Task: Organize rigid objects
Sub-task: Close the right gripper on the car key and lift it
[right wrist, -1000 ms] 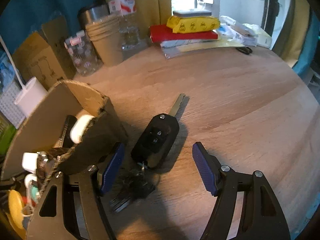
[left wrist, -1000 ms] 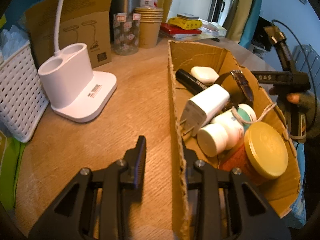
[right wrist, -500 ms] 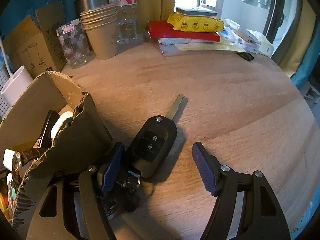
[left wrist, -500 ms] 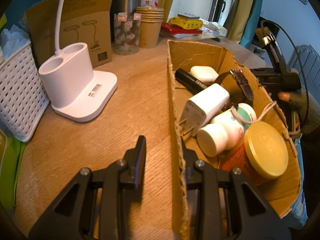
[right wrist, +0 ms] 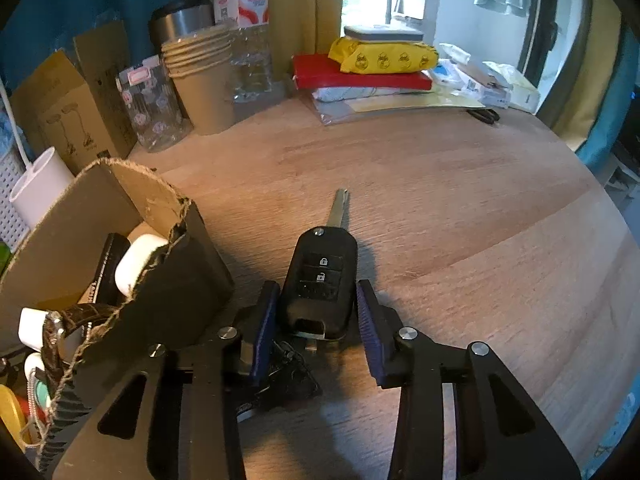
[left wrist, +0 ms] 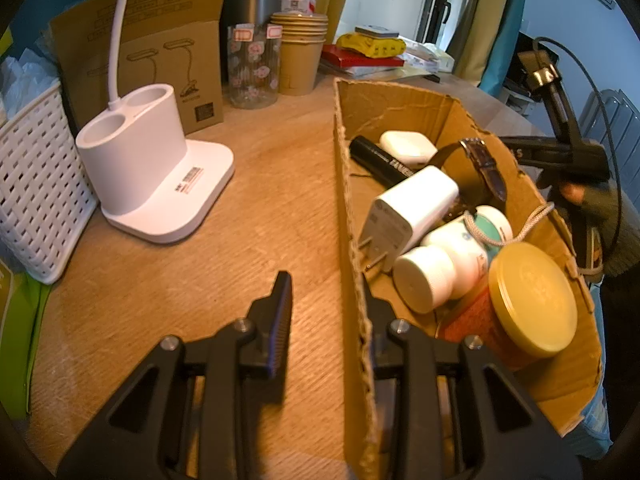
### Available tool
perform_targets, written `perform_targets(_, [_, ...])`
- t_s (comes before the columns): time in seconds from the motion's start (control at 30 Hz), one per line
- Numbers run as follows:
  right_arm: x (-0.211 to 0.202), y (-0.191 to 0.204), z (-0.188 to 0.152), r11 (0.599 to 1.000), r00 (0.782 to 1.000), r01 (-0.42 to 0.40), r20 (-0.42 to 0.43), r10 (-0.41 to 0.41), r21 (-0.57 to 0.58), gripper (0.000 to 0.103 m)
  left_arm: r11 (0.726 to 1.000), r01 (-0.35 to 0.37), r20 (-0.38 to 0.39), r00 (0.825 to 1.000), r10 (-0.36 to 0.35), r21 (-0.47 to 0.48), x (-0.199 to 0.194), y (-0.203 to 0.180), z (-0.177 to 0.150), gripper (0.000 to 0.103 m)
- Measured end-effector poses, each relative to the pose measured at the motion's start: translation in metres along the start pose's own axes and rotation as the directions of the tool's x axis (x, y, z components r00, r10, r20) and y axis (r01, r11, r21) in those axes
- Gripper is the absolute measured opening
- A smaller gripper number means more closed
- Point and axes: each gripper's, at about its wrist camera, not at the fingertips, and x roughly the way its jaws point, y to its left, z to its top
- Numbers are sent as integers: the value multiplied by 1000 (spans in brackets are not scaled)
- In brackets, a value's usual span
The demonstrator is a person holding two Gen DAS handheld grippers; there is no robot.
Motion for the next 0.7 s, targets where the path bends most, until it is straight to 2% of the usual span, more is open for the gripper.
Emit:
perform_targets(0.1, [-4, 3, -3, 1000, 1000, 27, 7, -27, -10, 39, 1000, -2, 0, 1000, 2, 1, 0, 0, 0, 32])
perform_targets(0.7, [-54, 6, -5, 998, 993, 64, 96, -63, -1, 38, 1000, -2, 0, 1000, 2, 1, 1, 0, 0, 32])
